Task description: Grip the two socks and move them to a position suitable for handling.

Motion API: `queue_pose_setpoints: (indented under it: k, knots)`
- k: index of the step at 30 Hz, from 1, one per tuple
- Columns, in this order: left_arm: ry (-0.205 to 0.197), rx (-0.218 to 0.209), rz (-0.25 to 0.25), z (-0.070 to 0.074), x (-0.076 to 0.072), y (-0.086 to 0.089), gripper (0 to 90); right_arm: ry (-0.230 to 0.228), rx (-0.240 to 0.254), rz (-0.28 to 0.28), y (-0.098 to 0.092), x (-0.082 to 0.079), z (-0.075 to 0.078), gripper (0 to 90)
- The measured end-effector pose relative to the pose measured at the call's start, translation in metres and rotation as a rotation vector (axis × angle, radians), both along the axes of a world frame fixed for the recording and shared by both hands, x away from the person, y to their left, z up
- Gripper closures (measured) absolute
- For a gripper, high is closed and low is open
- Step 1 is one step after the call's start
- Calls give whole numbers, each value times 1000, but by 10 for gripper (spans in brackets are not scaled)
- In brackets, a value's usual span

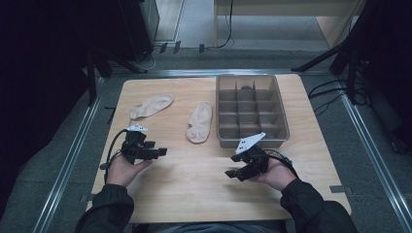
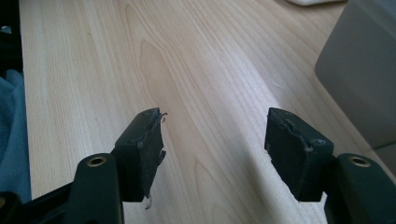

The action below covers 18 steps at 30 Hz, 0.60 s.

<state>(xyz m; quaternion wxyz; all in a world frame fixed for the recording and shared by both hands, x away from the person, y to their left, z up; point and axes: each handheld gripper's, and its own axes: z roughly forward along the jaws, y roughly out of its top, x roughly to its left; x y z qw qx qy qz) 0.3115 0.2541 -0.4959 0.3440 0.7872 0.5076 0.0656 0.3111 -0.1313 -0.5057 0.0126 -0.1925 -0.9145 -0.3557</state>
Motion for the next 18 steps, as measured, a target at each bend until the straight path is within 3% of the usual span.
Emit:
queue_pose_setpoints:
  k: [10,18]
  knots:
    - [4,13,21,-1,5,10,338,-4,-14,0,0,0,-1,368]
    - [-9,30,92,-4,22,24,335,9,-45,6,4,-2,-3,367]
